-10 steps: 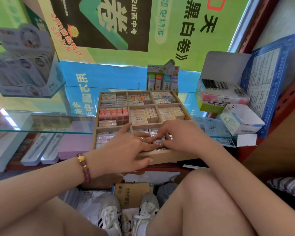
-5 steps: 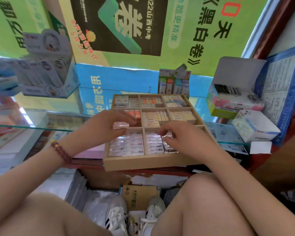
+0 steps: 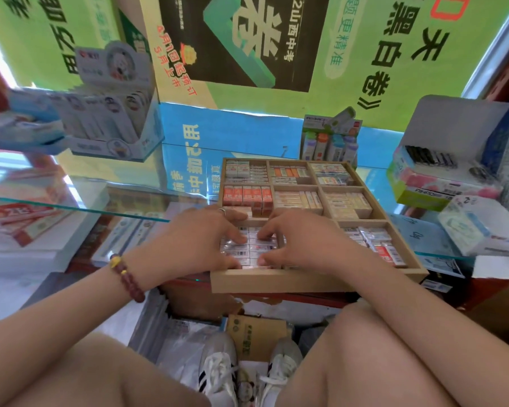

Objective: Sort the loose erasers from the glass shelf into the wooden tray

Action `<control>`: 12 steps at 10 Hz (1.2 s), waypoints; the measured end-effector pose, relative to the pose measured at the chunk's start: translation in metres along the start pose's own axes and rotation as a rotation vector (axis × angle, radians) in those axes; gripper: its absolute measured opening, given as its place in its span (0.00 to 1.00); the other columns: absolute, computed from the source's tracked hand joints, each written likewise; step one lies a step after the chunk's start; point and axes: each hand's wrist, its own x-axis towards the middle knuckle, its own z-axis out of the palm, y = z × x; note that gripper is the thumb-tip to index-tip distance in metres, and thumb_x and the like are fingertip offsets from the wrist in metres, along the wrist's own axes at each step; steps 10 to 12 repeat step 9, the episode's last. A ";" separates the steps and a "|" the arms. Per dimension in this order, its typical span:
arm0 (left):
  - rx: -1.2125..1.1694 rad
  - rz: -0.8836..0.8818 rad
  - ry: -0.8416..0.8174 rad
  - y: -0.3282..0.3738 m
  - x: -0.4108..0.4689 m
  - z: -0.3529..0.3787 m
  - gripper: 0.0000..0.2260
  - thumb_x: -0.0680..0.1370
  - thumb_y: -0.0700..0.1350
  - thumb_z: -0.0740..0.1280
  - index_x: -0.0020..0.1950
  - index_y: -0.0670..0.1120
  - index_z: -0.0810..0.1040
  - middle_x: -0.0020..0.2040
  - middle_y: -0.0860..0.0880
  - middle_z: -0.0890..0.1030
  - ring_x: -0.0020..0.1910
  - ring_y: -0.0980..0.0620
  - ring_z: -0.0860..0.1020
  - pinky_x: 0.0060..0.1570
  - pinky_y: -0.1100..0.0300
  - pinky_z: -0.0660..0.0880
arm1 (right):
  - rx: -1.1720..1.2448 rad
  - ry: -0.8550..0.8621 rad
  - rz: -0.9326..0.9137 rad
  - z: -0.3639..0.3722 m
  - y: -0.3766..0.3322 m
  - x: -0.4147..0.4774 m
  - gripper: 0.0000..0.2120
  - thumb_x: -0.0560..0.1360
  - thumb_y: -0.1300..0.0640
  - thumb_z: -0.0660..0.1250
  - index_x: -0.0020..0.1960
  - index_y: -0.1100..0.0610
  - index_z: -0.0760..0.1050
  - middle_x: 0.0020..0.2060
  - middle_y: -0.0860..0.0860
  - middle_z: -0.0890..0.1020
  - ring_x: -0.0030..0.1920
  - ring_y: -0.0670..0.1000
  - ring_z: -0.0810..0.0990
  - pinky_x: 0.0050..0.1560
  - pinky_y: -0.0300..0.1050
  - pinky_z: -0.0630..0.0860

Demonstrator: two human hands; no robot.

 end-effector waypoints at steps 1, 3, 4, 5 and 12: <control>-0.048 -0.004 0.010 -0.002 0.000 0.002 0.20 0.70 0.59 0.70 0.61 0.63 0.76 0.71 0.66 0.64 0.69 0.60 0.64 0.65 0.58 0.66 | -0.042 -0.010 -0.017 0.003 -0.002 0.004 0.24 0.71 0.40 0.69 0.65 0.46 0.75 0.62 0.44 0.73 0.56 0.48 0.74 0.51 0.47 0.76; -0.142 -0.021 0.009 -0.006 0.003 0.006 0.19 0.68 0.58 0.73 0.59 0.61 0.78 0.70 0.66 0.64 0.69 0.60 0.64 0.64 0.60 0.65 | 0.049 -0.063 0.009 0.002 0.000 0.002 0.27 0.70 0.40 0.71 0.66 0.48 0.74 0.63 0.43 0.70 0.58 0.48 0.74 0.56 0.49 0.75; -0.289 -0.034 -0.016 -0.011 0.007 0.008 0.19 0.65 0.55 0.77 0.55 0.57 0.81 0.70 0.63 0.66 0.69 0.61 0.64 0.67 0.54 0.64 | 0.023 -0.029 0.023 0.005 -0.003 0.006 0.25 0.69 0.40 0.71 0.63 0.48 0.74 0.59 0.45 0.72 0.55 0.49 0.75 0.53 0.50 0.76; -0.333 -0.040 -0.039 -0.011 0.009 0.008 0.19 0.64 0.53 0.78 0.54 0.55 0.82 0.70 0.61 0.67 0.68 0.61 0.65 0.68 0.53 0.64 | 0.040 -0.029 0.030 0.005 -0.003 0.008 0.21 0.70 0.43 0.71 0.60 0.48 0.73 0.56 0.46 0.73 0.53 0.48 0.74 0.52 0.48 0.76; -0.106 0.122 -0.318 -0.012 0.016 -0.029 0.19 0.73 0.59 0.69 0.62 0.55 0.78 0.73 0.53 0.64 0.70 0.53 0.65 0.68 0.53 0.63 | 0.395 0.026 -0.040 -0.002 0.017 -0.005 0.09 0.76 0.52 0.67 0.55 0.52 0.78 0.51 0.45 0.77 0.51 0.43 0.75 0.54 0.39 0.73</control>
